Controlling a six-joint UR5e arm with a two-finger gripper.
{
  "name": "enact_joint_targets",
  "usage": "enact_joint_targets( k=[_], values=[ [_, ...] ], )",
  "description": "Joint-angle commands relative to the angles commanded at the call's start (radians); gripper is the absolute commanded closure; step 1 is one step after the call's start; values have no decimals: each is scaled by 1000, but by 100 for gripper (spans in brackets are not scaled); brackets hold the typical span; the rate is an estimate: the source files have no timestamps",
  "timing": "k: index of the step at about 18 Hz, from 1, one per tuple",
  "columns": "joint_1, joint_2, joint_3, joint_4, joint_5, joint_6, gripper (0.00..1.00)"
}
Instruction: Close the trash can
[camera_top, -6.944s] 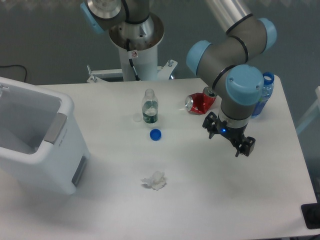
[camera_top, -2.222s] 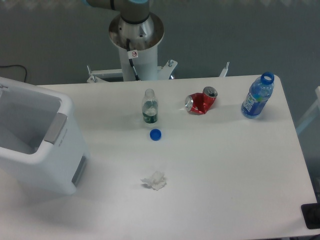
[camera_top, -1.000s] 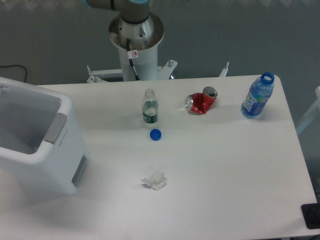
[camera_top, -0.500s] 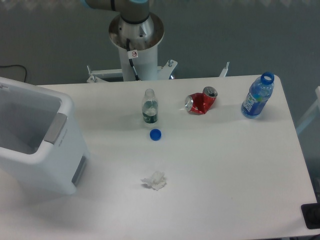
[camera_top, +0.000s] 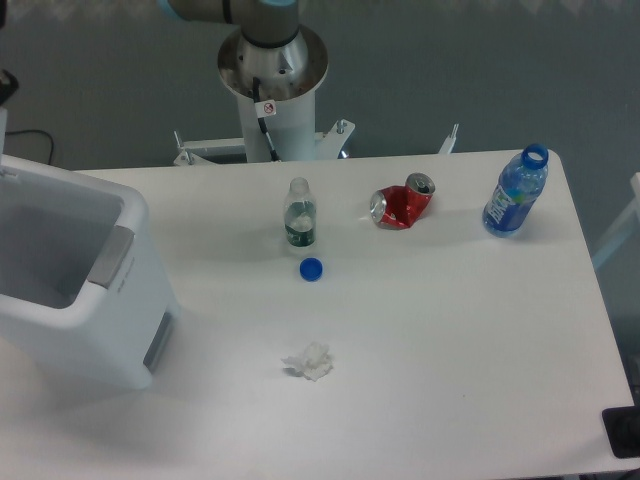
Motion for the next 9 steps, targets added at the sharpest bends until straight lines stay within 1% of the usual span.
enact_joint_targets(
  k=[3,9],
  values=[
    [6,-2,-18,0,0,0,97],
    [51,-3,-35,0,-2,2,97]
  ],
)
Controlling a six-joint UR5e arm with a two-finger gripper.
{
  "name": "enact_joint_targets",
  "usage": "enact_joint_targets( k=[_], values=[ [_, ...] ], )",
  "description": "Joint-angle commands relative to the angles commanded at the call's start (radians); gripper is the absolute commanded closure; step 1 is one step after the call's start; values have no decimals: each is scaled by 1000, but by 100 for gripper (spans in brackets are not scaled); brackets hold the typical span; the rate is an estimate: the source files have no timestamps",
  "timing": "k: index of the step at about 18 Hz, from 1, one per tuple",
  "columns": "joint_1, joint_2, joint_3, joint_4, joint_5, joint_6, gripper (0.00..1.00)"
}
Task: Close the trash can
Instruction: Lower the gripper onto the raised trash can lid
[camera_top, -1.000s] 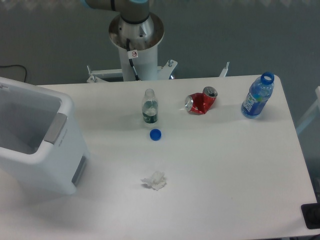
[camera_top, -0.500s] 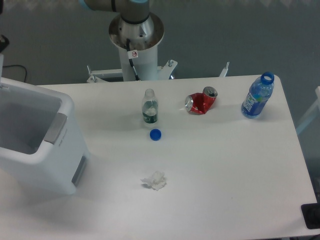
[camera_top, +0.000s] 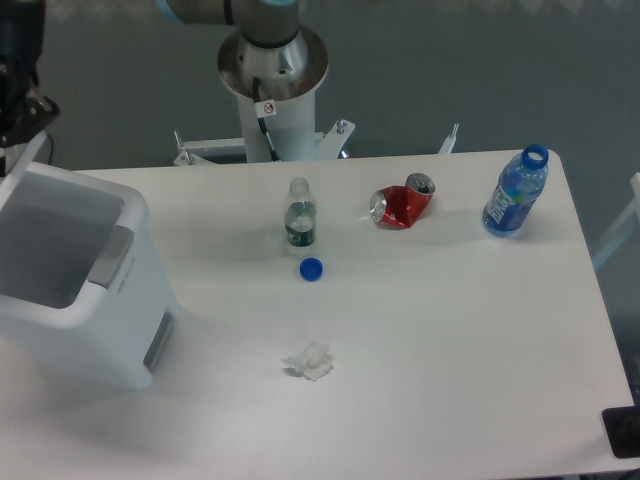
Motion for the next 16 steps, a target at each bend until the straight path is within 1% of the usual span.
enact_joint_targets(
  k=[2,8,16],
  values=[
    [15,-3,-8,2,0,0,97],
    [34,-47,-9,2,-2,2,97],
    [48,-64,-20,2,-2,11,97]
  ],
)
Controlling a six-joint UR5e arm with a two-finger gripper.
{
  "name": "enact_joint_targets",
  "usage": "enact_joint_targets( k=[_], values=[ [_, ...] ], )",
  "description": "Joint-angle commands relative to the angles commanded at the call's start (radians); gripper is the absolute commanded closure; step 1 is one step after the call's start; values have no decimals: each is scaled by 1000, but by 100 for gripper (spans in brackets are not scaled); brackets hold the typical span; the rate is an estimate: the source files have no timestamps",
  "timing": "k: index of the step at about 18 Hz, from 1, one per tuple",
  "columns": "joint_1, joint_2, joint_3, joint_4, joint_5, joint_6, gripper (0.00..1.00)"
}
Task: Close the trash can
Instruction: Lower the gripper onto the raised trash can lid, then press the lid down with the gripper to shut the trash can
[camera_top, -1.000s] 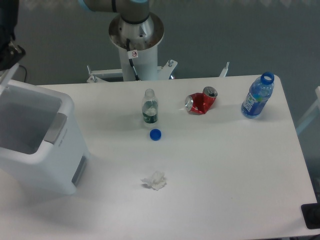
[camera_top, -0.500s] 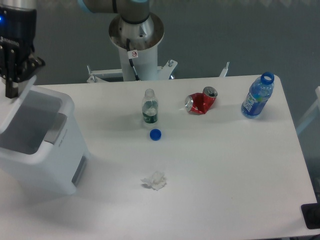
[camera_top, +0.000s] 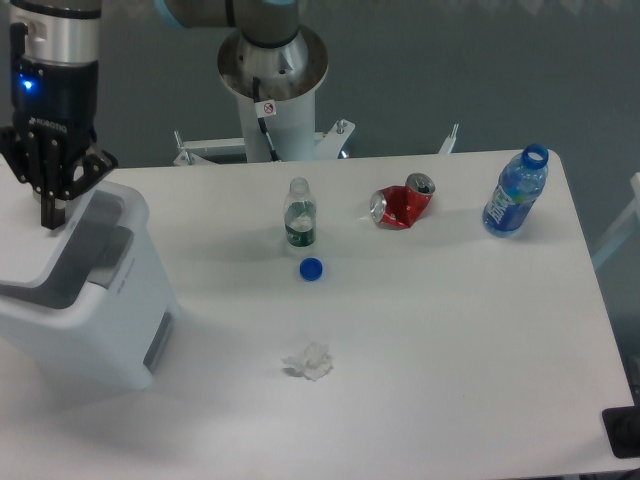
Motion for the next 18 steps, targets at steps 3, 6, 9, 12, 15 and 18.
enact_joint_targets(
  k=[3,6,9,12,15,18],
  values=[
    [11,0,-8,0,-2,6,97],
    [17,-5,-15,0,-3,21,97],
    [18,-28,-15,0,-3,21,97],
    [29,-41,-15,0,-3,23,97],
    [32,-43,-14,0,-3,21,97],
    [35,-43,-15,-2,-5,23,97]
  ],
)
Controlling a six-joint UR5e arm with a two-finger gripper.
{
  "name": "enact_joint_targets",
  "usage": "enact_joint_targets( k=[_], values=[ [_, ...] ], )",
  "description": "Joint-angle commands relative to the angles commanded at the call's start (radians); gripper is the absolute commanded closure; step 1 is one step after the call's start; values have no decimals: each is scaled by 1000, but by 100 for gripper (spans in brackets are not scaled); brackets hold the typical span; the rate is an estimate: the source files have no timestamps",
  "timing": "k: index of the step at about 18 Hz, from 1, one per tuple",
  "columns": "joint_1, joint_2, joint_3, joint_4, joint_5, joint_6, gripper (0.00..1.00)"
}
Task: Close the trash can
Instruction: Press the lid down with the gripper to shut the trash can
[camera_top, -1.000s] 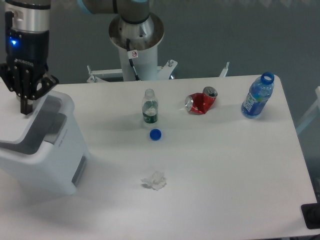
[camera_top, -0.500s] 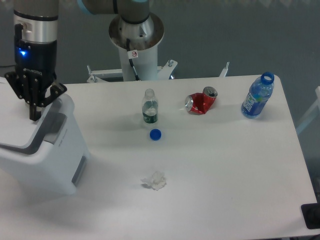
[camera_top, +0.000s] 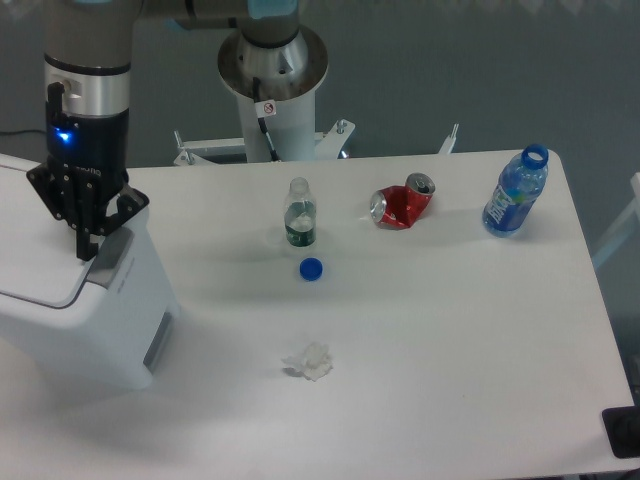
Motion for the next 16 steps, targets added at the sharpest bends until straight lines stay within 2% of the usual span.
enact_joint_targets(
  k=[16],
  values=[
    [2,3,-20,2,-2,11,97]
  ],
)
